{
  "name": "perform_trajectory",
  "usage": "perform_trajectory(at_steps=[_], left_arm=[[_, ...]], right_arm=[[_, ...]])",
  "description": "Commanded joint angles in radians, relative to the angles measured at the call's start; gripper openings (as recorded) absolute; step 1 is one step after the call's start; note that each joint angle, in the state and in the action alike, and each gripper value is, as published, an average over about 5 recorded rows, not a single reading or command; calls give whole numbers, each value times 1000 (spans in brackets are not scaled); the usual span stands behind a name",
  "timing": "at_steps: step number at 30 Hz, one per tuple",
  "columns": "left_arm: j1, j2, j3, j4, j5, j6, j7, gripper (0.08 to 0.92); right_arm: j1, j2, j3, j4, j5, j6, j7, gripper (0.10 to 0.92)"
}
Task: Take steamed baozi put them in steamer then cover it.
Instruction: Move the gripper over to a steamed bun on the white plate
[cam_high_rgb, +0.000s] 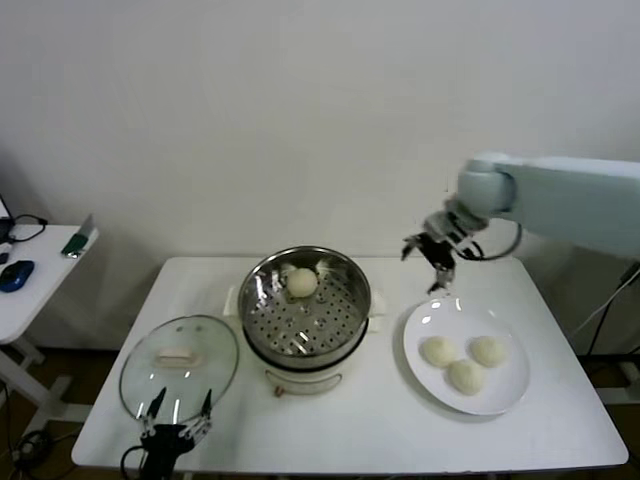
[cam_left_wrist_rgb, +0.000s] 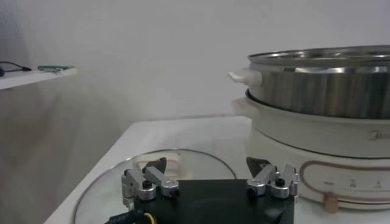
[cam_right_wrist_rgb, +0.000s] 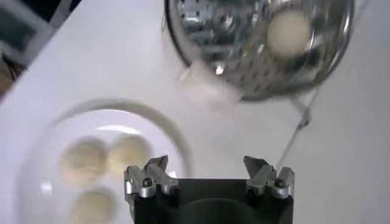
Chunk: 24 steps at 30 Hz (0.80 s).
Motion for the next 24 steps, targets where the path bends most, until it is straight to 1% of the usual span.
perform_trajectory(at_steps=[1, 7, 13, 18, 24], left_arm=[[-4, 1, 1, 4, 1, 0, 1, 823], [-1, 3, 0, 0, 3, 1, 2, 823], [2, 2, 3, 7, 11, -3, 2, 823], [2, 1, 4, 11, 16, -6, 2, 823], [3, 0, 3, 14, 16, -8, 1, 823]], right_arm=[[-270, -273, 153, 123, 24, -284, 68, 823], [-462, -243, 319, 57, -102, -303, 78, 823], [-583, -187, 431, -10, -182, -304, 82, 823], [-653, -141, 488, -58, -221, -314, 99, 823], [-697, -83, 547, -119, -230, -321, 106, 823]])
